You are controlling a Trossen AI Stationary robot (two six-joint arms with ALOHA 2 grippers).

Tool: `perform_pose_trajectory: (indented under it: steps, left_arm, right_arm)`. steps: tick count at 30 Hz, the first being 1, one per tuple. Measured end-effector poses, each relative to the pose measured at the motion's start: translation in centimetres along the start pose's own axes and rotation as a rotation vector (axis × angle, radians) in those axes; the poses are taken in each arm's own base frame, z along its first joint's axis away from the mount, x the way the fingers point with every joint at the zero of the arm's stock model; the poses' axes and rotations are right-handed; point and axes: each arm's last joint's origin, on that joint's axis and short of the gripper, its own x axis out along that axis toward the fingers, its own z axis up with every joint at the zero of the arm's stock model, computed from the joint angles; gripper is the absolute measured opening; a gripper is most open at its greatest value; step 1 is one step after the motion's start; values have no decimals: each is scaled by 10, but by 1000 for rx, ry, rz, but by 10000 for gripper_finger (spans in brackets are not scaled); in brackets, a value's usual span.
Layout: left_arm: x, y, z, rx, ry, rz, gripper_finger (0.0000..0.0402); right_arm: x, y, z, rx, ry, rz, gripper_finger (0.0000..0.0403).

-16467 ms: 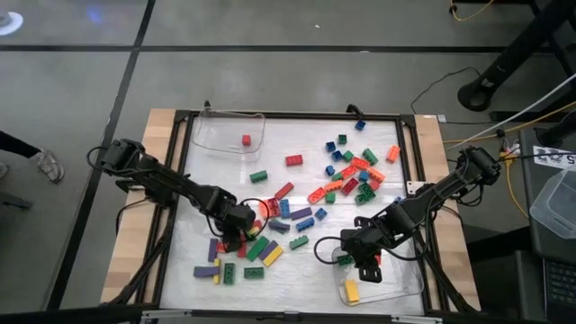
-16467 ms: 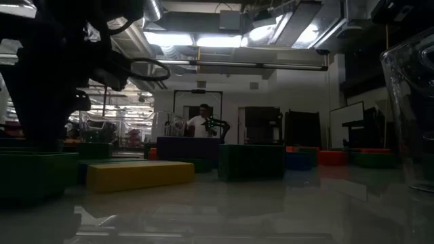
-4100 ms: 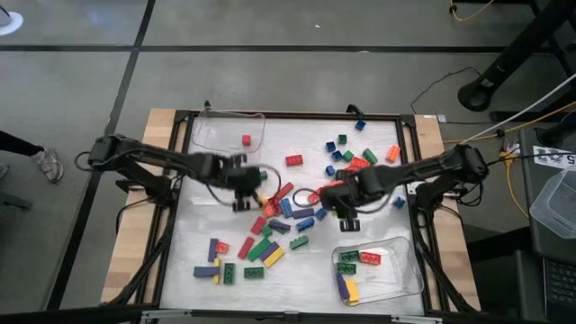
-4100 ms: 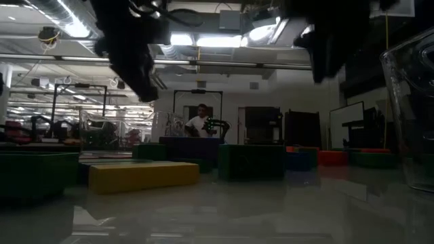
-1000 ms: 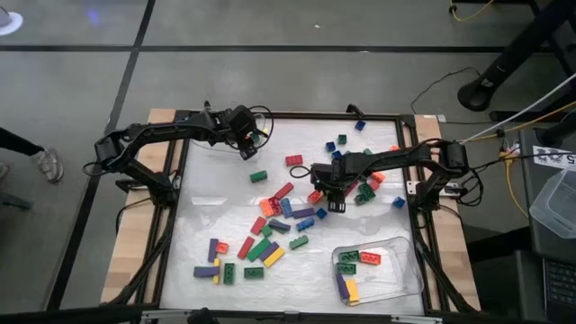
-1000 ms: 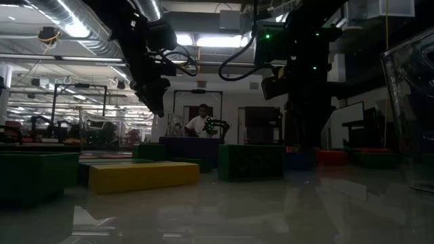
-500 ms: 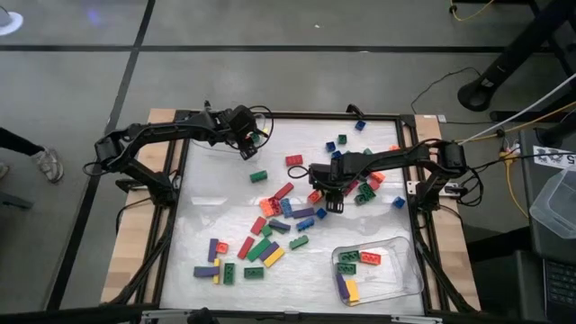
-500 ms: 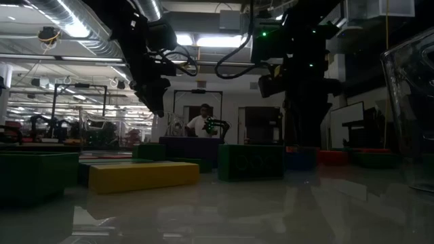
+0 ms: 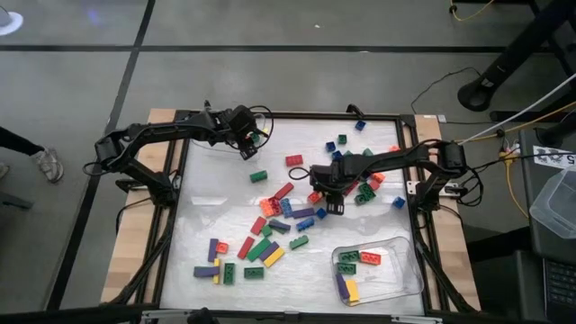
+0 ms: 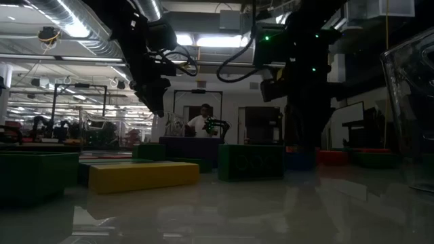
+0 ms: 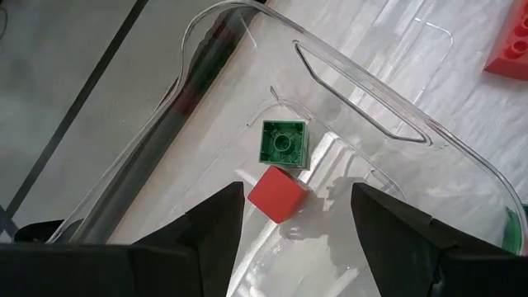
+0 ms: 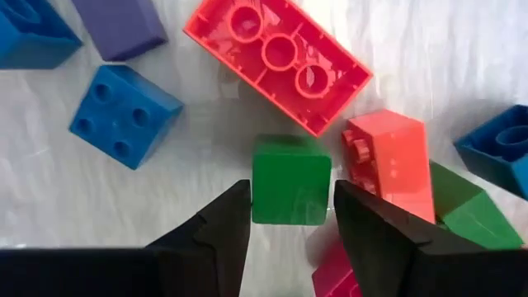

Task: Sort blocks by size
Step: Put the square green block into the top transparent bin

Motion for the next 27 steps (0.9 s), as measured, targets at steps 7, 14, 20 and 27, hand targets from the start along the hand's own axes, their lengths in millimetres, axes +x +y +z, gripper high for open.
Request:
perform_pose_trajectory:
  steps: [7, 14, 20, 27]
  left_arm:
    - [0, 0, 0, 0, 0, 0, 212]
    - [-1, 0, 0, 6, -2, 0, 212]
    - [-19, 2, 1, 41, -56, -3, 212]
    - [-60, 3, -2, 37, -184, -22, 211]
  right_arm:
    - [12, 0, -4, -1, -33, 11, 177]
    - [12, 0, -2, -3, -55, 13, 134]
    - [9, 1, -1, -3, -44, 41, 129]
    - [-28, 5, 25, -74, -117, 75, 129]
